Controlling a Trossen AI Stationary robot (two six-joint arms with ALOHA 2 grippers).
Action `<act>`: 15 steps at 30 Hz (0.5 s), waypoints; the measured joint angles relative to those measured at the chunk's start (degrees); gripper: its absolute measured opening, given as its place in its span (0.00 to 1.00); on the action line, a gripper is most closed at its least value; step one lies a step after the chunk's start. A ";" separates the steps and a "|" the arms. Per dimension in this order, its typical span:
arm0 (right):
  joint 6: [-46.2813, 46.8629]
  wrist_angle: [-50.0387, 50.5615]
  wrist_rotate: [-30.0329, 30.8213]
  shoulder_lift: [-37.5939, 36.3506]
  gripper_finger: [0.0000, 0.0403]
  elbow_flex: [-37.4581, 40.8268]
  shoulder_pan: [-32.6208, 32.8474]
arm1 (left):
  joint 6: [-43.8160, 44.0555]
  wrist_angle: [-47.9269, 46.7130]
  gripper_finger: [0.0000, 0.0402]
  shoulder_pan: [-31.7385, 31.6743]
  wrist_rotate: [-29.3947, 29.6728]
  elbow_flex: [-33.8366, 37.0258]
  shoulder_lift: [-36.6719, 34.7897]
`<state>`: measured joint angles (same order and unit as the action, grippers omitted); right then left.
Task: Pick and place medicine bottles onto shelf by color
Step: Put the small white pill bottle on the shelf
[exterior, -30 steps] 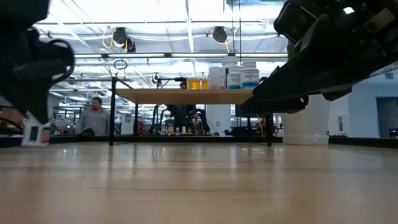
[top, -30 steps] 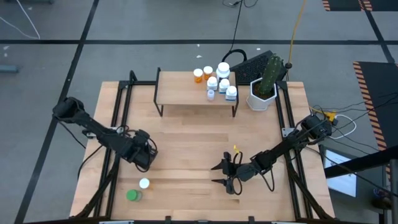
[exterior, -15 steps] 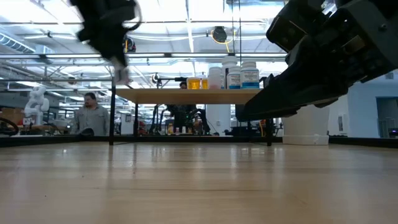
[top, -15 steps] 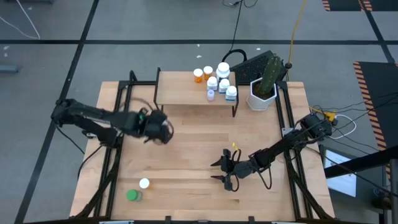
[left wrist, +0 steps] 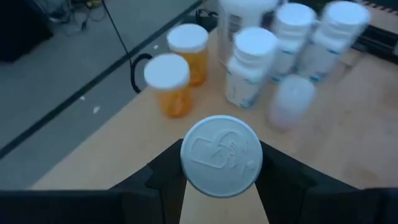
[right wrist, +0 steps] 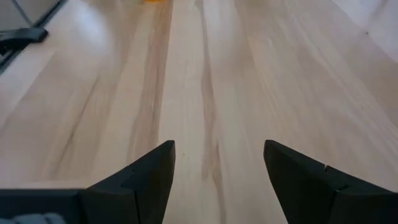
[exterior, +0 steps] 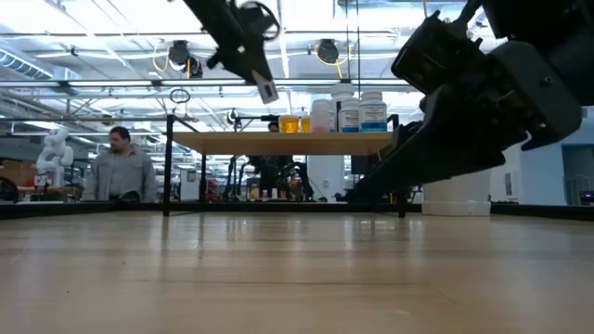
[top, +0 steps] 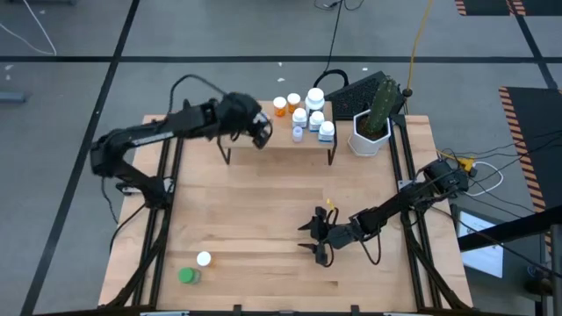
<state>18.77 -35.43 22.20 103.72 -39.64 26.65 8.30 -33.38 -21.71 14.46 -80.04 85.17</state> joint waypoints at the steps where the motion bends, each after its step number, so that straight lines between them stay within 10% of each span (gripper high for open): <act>1: 0.02 0.30 0.00 0.00 0.60 0.00 0.04 | -0.25 0.24 0.42 -0.98 -0.91 -1.30 1.69; 15: 1.77 4.14 -0.06 0.00 0.60 0.00 0.57 | -2.12 -5.05 0.42 -6.54 -6.95 -12.85 16.12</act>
<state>20.53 -31.29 22.14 103.72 -39.64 27.22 6.17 -38.43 -28.25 7.51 -92.89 101.29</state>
